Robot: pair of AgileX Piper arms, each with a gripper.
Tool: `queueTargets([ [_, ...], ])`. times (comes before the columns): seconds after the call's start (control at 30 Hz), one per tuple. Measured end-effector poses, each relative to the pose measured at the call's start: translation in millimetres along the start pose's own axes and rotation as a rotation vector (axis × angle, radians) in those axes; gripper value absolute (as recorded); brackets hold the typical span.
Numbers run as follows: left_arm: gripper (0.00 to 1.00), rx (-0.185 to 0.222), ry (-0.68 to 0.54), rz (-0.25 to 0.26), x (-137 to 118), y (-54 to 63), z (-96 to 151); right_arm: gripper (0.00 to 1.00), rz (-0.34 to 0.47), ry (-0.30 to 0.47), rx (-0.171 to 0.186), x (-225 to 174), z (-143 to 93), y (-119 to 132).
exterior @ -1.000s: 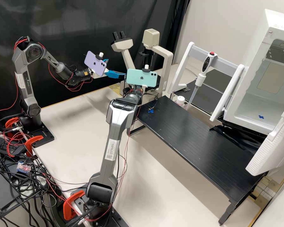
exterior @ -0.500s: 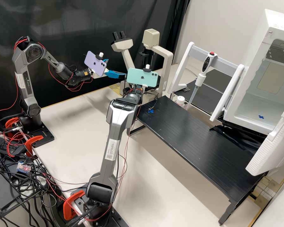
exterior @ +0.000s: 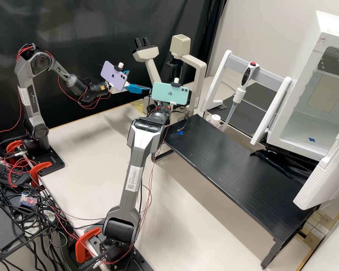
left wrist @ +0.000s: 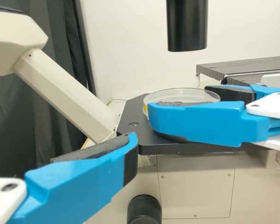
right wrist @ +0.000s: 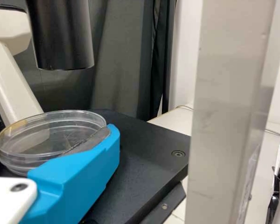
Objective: Move the petri dish to the bench
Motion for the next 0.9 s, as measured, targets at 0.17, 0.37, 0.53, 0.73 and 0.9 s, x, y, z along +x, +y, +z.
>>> queueTargets([
  [0.17,1.00,0.000,0.000,0.000,0,0.0,0,0.00,0.001,0.002,-0.005,0,0,0],
  [0.37,1.00,0.000,0.000,0.000,0,0.0,0,0.00,0.006,-0.001,-0.012,0,0,0],
  [0.53,1.00,0.000,0.000,0.000,0,0.0,0,0.00,0.020,0.006,-0.016,-3,4,-3],
  [0.73,1.00,0.000,0.000,0.000,0,0.0,0,0.00,0.027,-0.007,-0.020,-23,1,-7],
  [0.9,1.00,0.000,0.000,0.000,0,0.0,0,0.00,0.056,0.011,-0.047,-54,-16,-16],
])
